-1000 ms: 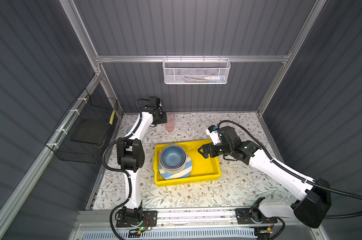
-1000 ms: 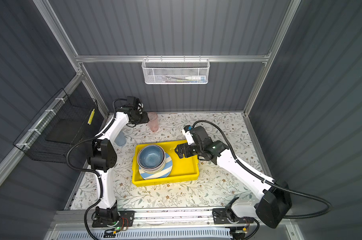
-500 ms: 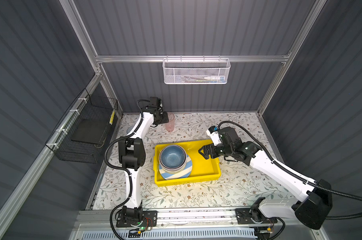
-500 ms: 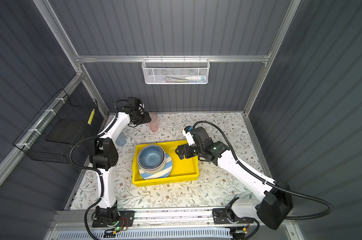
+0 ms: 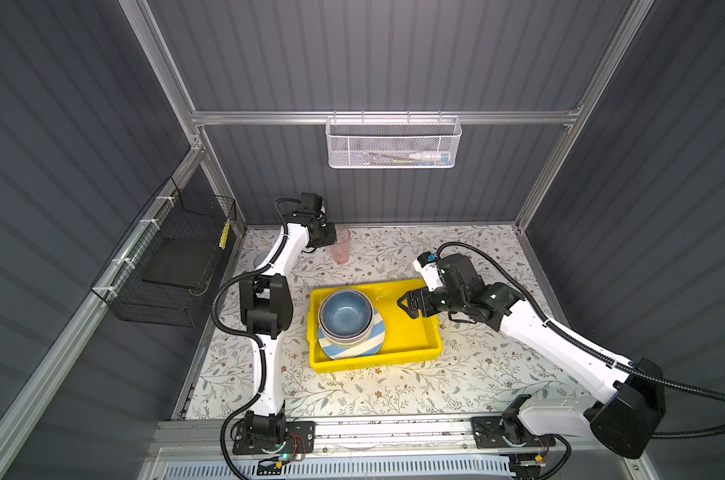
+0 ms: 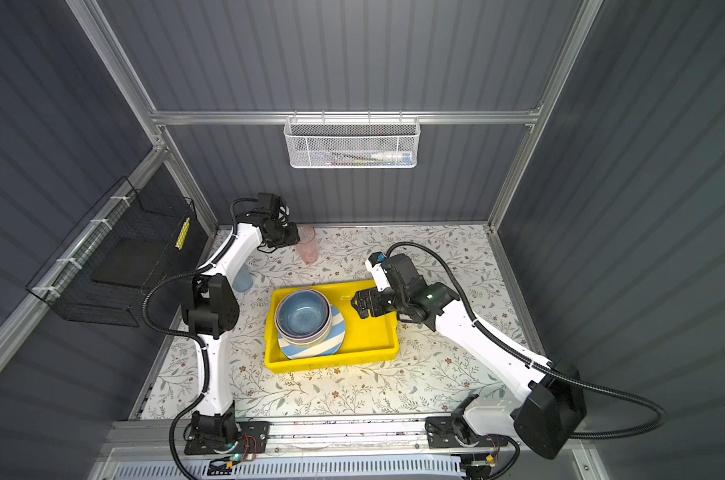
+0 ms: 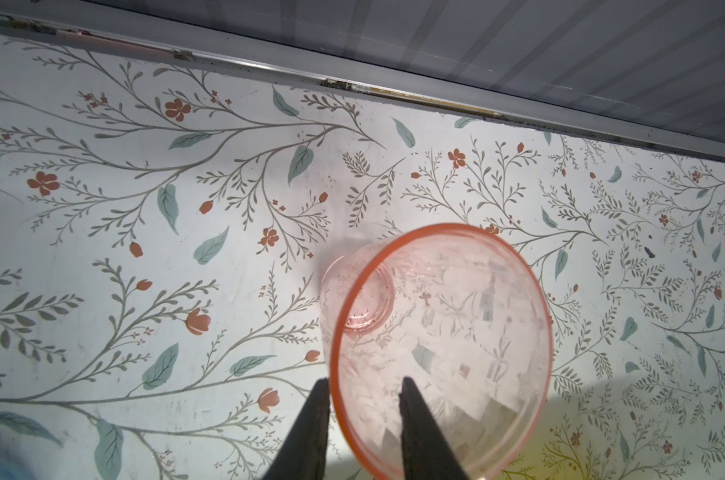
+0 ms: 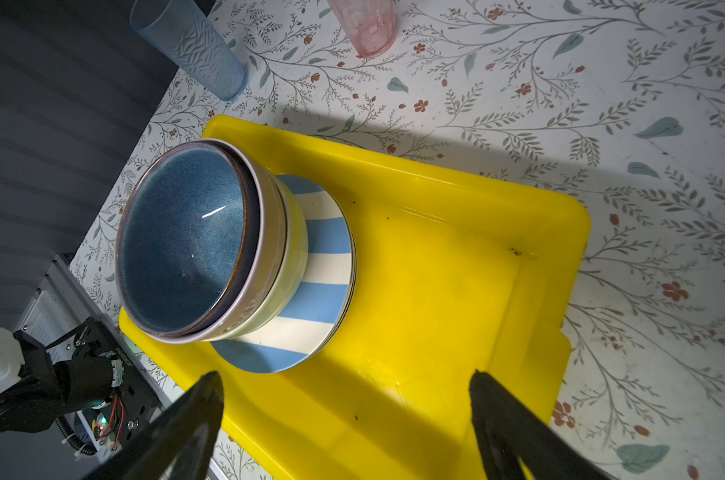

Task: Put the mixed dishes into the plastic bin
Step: 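Close the left gripper on the pink cup and lift it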

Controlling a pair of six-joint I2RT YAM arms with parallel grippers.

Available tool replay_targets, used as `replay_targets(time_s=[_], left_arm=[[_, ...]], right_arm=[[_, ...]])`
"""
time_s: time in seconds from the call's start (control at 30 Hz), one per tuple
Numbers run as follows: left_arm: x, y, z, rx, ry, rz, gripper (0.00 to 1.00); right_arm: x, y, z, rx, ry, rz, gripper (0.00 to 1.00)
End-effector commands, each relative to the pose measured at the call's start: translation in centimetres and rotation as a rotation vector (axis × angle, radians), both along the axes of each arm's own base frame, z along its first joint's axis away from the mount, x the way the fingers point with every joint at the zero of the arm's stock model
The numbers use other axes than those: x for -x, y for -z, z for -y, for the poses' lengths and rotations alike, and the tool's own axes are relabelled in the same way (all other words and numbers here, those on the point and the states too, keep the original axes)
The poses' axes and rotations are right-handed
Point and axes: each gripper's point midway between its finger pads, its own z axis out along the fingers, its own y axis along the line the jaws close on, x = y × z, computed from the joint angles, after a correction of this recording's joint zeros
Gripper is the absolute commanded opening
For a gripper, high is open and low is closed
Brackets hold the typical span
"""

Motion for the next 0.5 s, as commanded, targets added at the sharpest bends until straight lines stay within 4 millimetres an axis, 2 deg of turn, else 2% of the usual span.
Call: replay_targets(time_s=[0.0,0.47], left_arm=[[1.0,1.1,-0.8,-0.025,-0.008,-0.051,0.26],[3.1,0.8,-1.2,-0.044,0.018,-0.066,0.06]], right_arm=[[-0.2,0.0,0.0,0.008,0.001,-0.004,0.93],[-0.7,-0.4,-0.8,-0.026,0.008,-0.019,0.92]])
